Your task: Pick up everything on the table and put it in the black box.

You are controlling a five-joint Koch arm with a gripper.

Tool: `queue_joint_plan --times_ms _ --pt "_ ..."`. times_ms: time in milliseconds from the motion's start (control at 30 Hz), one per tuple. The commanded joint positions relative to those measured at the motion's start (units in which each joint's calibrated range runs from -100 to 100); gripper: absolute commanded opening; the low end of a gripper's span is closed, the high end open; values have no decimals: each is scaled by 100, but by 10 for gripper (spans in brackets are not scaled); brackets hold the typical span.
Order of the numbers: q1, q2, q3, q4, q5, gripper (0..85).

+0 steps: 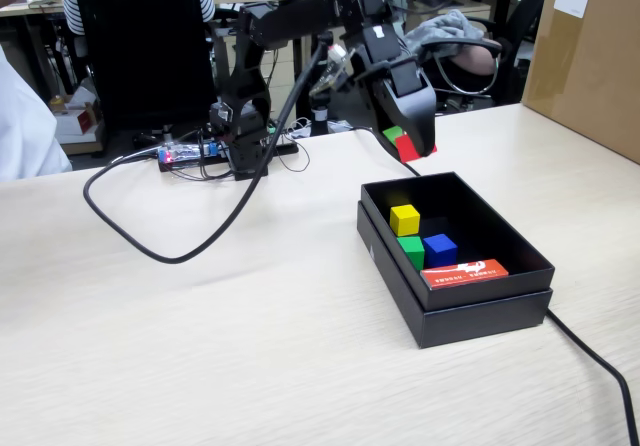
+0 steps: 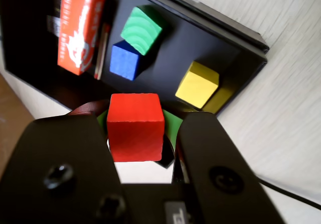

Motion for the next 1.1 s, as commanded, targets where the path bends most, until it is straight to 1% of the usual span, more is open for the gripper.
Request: queue_joint_plan --times_ms 0,100,333,433,500,567,600,633,667,733,867,1000,1033,1067 --pt "29 398 326 -19 -5 11" --pt "24 1224 598 -19 5 11" --pt "20 2154 979 -19 59 17" --pt "20 2326 979 -45 54 130" --pt "20 2429 979 -71 54 165" --pt "20 2441 934 -123 54 242" --pt "20 2418 907 -209 54 351" --pt "20 2383 879 -218 49 395" --pt "20 2291 870 -218 49 420" --pt "20 1833 861 -218 54 432" --pt "-34 754 752 -218 54 432" --pt "-205 -703 227 -209 20 439" --pt "-269 -1093 27 -209 -20 453" --pt "-420 -1828 -408 -192 -122 465"
